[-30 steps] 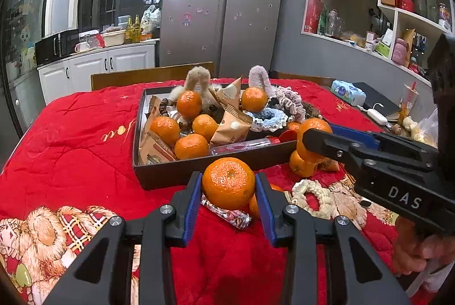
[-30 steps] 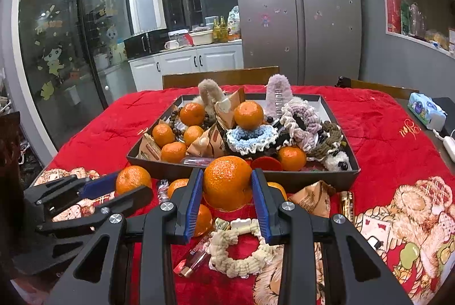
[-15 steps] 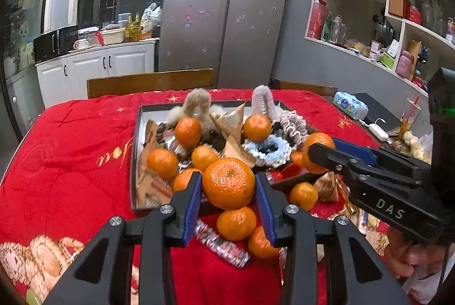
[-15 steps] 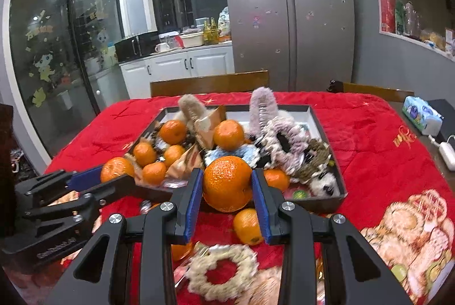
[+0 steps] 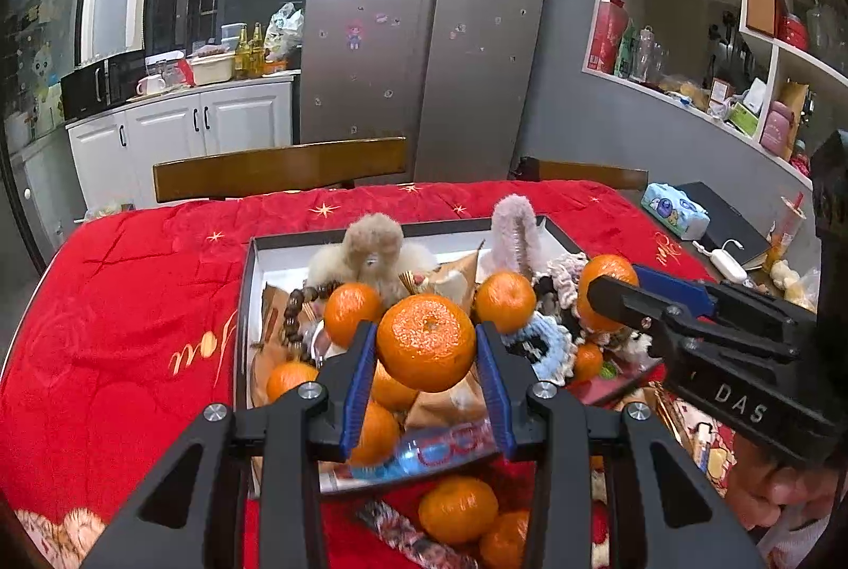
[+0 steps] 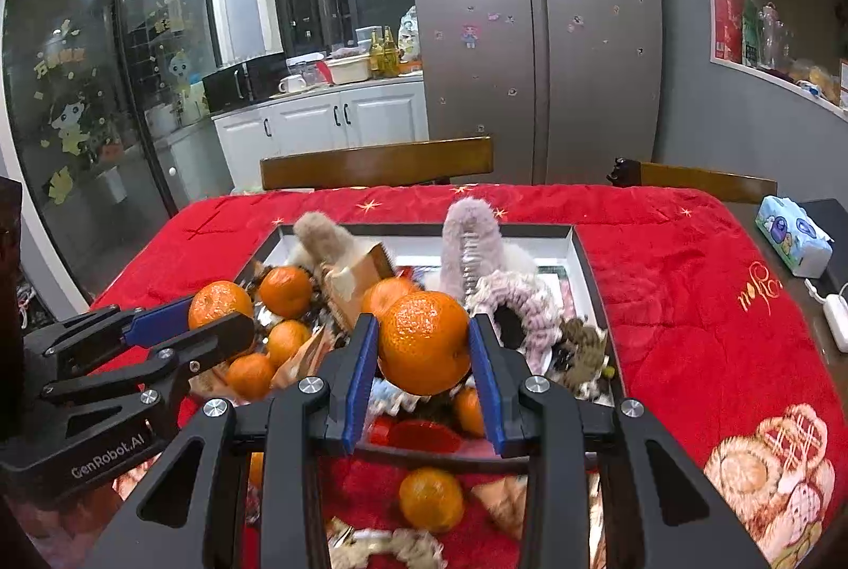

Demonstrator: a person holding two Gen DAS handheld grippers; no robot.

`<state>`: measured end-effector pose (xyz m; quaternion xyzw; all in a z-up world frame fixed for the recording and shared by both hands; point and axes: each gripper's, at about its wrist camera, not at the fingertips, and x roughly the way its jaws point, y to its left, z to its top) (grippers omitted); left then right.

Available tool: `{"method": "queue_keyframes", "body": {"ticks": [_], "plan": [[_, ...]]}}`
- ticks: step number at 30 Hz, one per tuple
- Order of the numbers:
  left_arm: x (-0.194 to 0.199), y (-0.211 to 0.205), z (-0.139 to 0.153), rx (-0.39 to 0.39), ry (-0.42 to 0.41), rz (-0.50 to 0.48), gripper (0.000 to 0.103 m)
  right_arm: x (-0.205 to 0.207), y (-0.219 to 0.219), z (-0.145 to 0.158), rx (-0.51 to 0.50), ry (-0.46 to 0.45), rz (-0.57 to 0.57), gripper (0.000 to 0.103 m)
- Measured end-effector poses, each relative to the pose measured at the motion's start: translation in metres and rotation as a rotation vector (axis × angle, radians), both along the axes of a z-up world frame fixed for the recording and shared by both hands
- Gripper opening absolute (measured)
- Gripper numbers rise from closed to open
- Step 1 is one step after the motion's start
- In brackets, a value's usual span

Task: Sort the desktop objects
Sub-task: 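Lower both oranges into the tray and open both tools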

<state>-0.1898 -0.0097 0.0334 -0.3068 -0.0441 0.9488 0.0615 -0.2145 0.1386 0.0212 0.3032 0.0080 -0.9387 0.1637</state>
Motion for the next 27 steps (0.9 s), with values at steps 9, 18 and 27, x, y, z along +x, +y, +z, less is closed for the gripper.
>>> {"method": "queue_keyframes", "body": {"ticks": [9, 18, 27], "plan": [[-0.037, -0.008, -0.005, 0.02, -0.009, 0.016, 0.039, -0.036, 0.008, -0.002, -0.016, -0.015, -0.01, 0.033], [-0.06, -0.013, -0.009, 0.038, -0.036, 0.029, 0.039, -0.064, 0.017, -0.007, -0.068, -0.038, -0.021, 0.033], [-0.062, 0.003, -0.022, -0.025, -0.021, 0.015, 0.039, -0.074, 0.013, -0.017, -0.062, -0.053, 0.016, 0.033]]}}
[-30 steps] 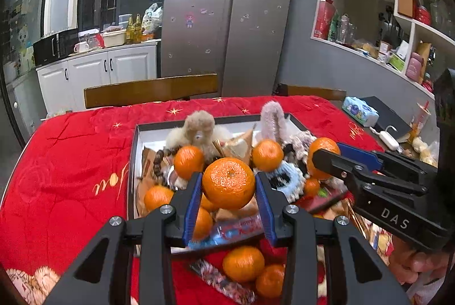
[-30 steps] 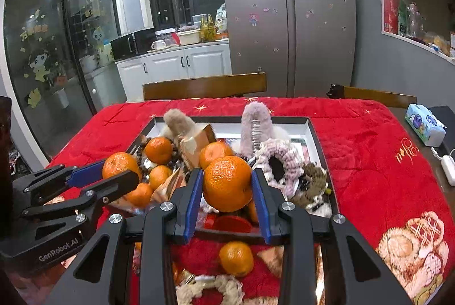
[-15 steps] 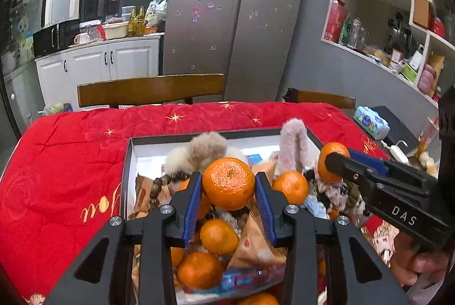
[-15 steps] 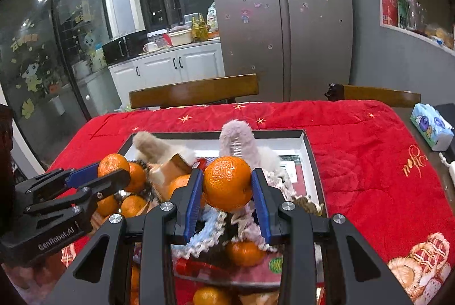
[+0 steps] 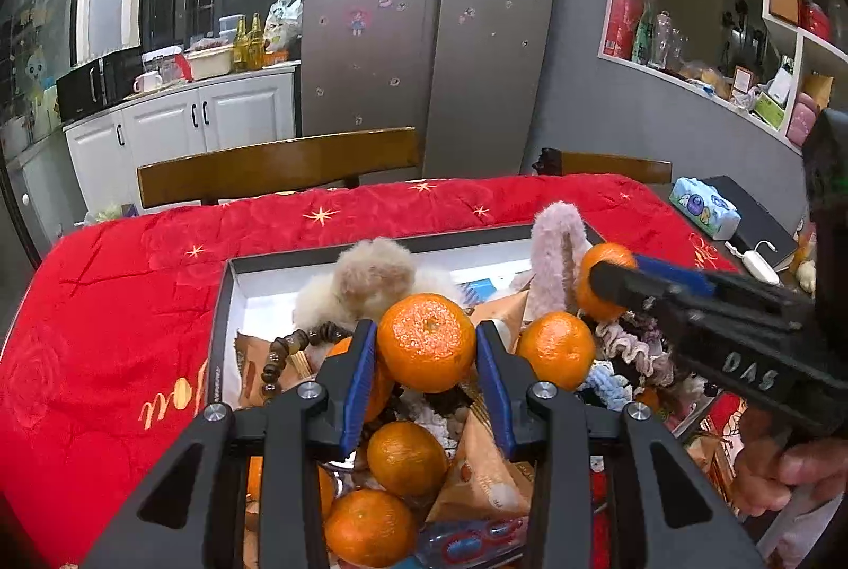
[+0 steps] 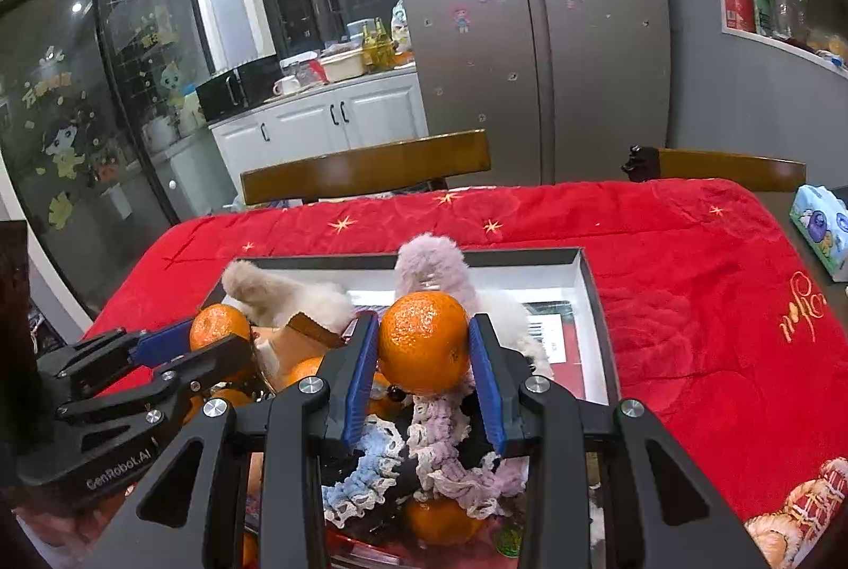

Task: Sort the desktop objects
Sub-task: 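Lower both oranges into the tray and open both tools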

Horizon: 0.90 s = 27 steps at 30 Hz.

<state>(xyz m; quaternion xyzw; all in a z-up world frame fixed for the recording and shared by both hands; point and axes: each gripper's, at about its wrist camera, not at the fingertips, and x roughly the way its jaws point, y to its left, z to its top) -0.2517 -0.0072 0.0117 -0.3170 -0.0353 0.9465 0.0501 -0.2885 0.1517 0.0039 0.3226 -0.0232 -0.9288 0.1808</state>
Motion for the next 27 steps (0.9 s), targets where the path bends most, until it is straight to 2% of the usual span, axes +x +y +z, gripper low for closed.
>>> {"method": "queue_keyframes", "body": {"ticks": [3, 6, 9, 16, 22, 27], "plan": [[0.002, 0.001, -0.004, 0.011, 0.019, -0.007, 0.039, -0.002, -0.003, -0.009, 0.009, -0.011, 0.021, 0.033], [0.002, 0.004, -0.006, -0.011, 0.027, -0.024, 0.039, -0.002, -0.005, -0.019, 0.018, -0.02, 0.025, 0.033], [0.001, 0.001, -0.007, 0.017, 0.024, -0.026, 0.039, 0.0, -0.009, -0.018, 0.046, 0.005, 0.031, 0.033], [0.001, 0.001, -0.008, 0.014, 0.02, -0.034, 0.039, 0.001, -0.008, -0.021, 0.048, 0.011, 0.029, 0.034], [0.006, 0.003, -0.01, 0.042, 0.001, -0.043, 0.039, 0.004, -0.008, -0.022, 0.05, 0.017, 0.022, 0.034], [0.012, 0.01, -0.016, 0.019, -0.004, -0.049, 0.039, 0.004, -0.01, -0.024, 0.054, 0.019, 0.017, 0.034]]}}
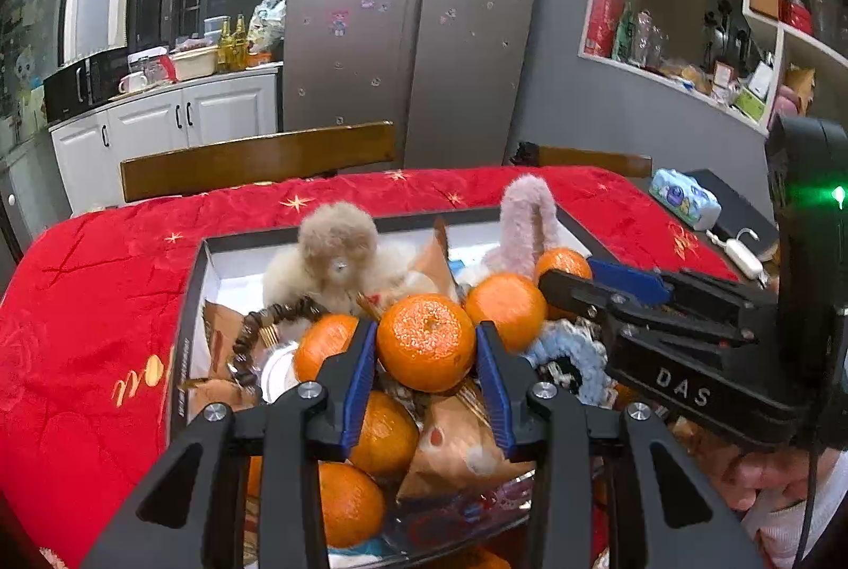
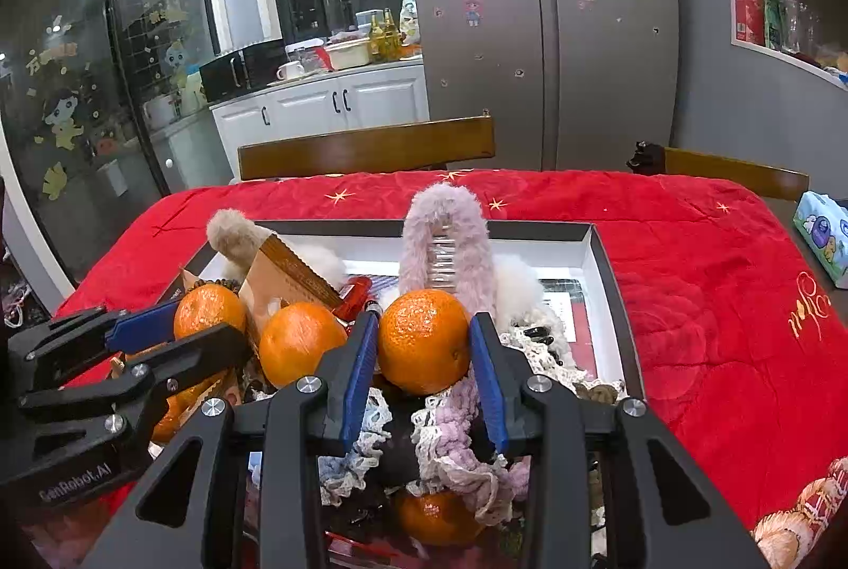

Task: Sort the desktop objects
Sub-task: 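Lower both oranges into the tray and open both tools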

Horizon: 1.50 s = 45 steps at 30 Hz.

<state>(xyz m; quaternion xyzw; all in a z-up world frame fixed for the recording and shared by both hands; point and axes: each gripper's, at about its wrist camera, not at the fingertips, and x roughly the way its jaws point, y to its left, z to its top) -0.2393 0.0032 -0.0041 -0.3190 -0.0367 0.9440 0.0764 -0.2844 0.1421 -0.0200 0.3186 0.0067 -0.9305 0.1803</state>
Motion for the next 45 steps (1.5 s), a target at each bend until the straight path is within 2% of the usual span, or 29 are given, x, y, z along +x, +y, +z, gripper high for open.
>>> {"method": "queue_keyframes", "body": {"ticks": [7, 12, 18, 28, 35, 37, 39, 41, 42, 43, 44, 45], "plan": [[-0.002, -0.004, -0.008, 0.044, -0.031, 0.004, 0.039, 0.0, 0.0, -0.002, 0.0, -0.001, 0.003, 0.035], [-0.002, -0.001, -0.009, 0.025, -0.028, 0.005, 0.039, 0.001, -0.001, -0.002, 0.003, -0.001, 0.001, 0.035], [-0.003, -0.004, -0.009, 0.054, -0.045, 0.026, 0.039, 0.001, -0.001, -0.002, 0.004, -0.004, 0.003, 0.036], [-0.006, -0.008, -0.011, 0.038, -0.059, 0.056, 0.039, 0.001, 0.002, -0.001, -0.006, -0.014, 0.004, 0.037], [-0.006, -0.006, -0.008, 0.013, -0.071, 0.058, 0.039, 0.001, 0.007, 0.006, -0.065, -0.039, 0.038, 0.038], [-0.007, -0.006, -0.006, 0.012, -0.079, 0.058, 0.04, 0.001, 0.009, 0.009, -0.078, -0.036, 0.04, 0.041], [-0.005, -0.005, -0.004, 0.0, -0.069, 0.06, 0.047, 0.003, 0.012, 0.013, -0.082, -0.017, 0.033, 0.047], [-0.003, -0.002, 0.0, -0.038, -0.053, 0.062, 0.071, 0.003, 0.015, 0.018, -0.081, -0.001, 0.021, 0.057], [-0.003, -0.002, 0.002, -0.06, -0.051, 0.065, 0.079, 0.005, 0.015, 0.019, -0.084, 0.004, 0.018, 0.065], [-0.003, 0.0, 0.003, -0.082, -0.052, 0.068, 0.092, 0.005, 0.017, 0.021, -0.091, 0.01, 0.016, 0.072], [-0.003, 0.002, 0.004, -0.117, -0.06, 0.079, 0.102, 0.006, 0.019, 0.024, -0.102, 0.018, 0.014, 0.076], [-0.001, 0.004, 0.005, -0.146, -0.048, 0.09, 0.103, 0.006, 0.021, 0.025, -0.108, 0.022, 0.015, 0.083]]}}
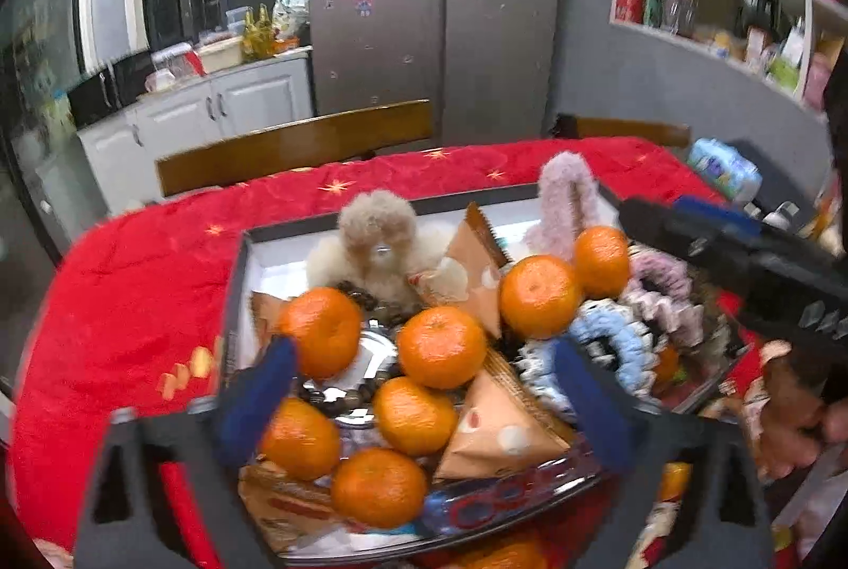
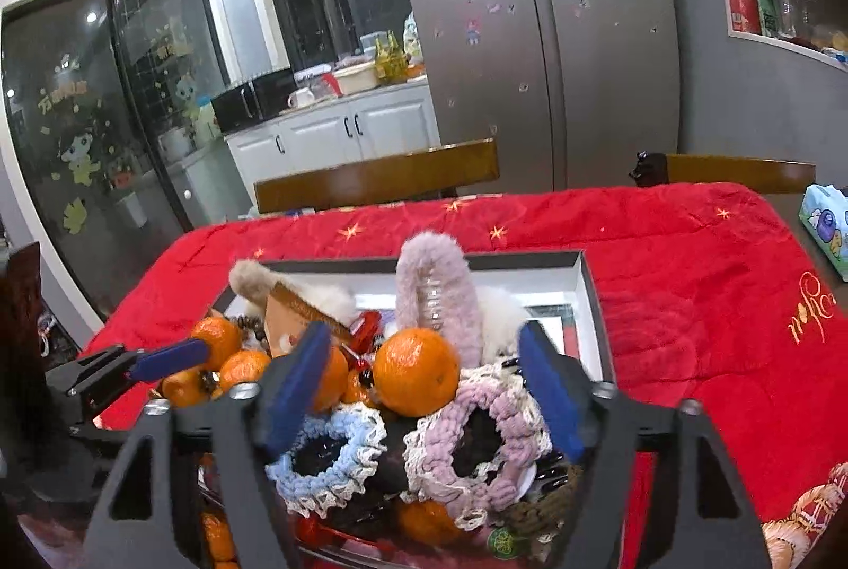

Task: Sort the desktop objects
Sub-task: 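Lower both oranges into the tray and open both tools, then withdraw both open tools from the tray back over the quilt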

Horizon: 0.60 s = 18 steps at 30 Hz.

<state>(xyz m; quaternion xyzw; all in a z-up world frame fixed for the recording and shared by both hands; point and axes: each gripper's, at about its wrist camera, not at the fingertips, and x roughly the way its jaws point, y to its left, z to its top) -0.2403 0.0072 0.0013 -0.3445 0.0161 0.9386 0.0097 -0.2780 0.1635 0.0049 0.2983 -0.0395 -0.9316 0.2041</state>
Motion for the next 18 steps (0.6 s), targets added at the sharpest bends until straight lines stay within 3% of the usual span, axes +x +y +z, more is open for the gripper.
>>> {"method": "queue_keyframes", "body": {"ticks": [3, 5, 8, 18], "plan": [[0.004, 0.001, 0.005, -0.045, 0.039, 0.015, 0.103, 0.0, 0.006, 0.006, -0.021, 0.023, -0.006, 0.098], [0.005, -0.002, 0.008, -0.031, 0.041, 0.018, 0.103, 0.001, 0.008, 0.01, -0.023, 0.036, -0.014, 0.103], [0.004, -0.009, 0.008, 0.008, 0.029, 0.022, 0.103, 0.0, 0.007, 0.013, -0.008, 0.036, -0.009, 0.103], [0.001, -0.012, 0.007, -0.01, 0.048, 0.004, 0.103, -0.003, 0.006, 0.011, 0.02, 0.035, -0.007, 0.103]]}}
